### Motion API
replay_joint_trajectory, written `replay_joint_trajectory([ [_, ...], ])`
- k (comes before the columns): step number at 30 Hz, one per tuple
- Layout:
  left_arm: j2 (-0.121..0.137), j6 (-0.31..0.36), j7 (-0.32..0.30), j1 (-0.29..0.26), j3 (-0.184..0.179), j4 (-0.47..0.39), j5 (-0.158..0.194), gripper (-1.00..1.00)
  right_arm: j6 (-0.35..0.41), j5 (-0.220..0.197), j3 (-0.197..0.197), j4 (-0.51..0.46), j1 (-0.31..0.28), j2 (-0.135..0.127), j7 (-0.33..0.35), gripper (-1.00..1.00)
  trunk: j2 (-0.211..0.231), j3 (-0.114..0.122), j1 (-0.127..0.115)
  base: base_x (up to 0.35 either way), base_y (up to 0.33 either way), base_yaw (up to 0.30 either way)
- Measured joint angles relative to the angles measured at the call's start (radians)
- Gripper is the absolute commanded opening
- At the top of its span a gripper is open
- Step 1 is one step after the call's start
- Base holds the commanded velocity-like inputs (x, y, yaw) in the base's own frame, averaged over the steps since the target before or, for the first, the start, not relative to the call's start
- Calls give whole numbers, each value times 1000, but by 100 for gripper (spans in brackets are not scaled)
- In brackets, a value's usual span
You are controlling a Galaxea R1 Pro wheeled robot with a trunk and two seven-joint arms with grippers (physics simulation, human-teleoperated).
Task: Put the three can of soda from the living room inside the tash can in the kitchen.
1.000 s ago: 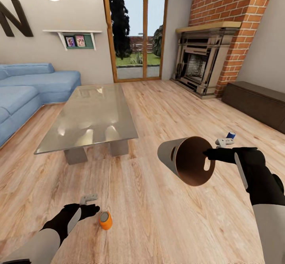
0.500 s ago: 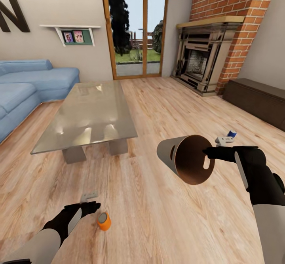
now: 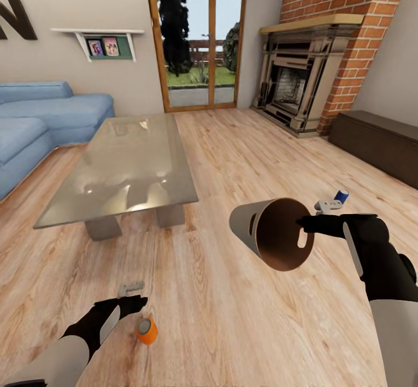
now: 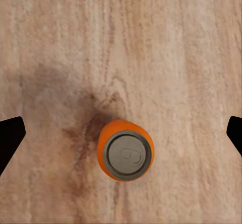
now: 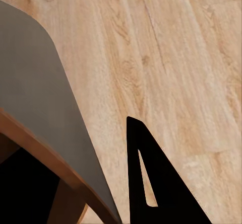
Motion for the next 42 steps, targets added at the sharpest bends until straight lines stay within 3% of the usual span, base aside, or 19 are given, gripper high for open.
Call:
replay_joint_trajectory([
  [12,-18,9,6,0,0,3,-2,100,0,4,-5,0,0,-3,0,-100,-84,-56,46,0,0,0],
  [42,-25,0,5,0,0,2,-3,100,5,12,0,-39,1,-1,-1,-100,-84,-104,46,40,0,0],
])
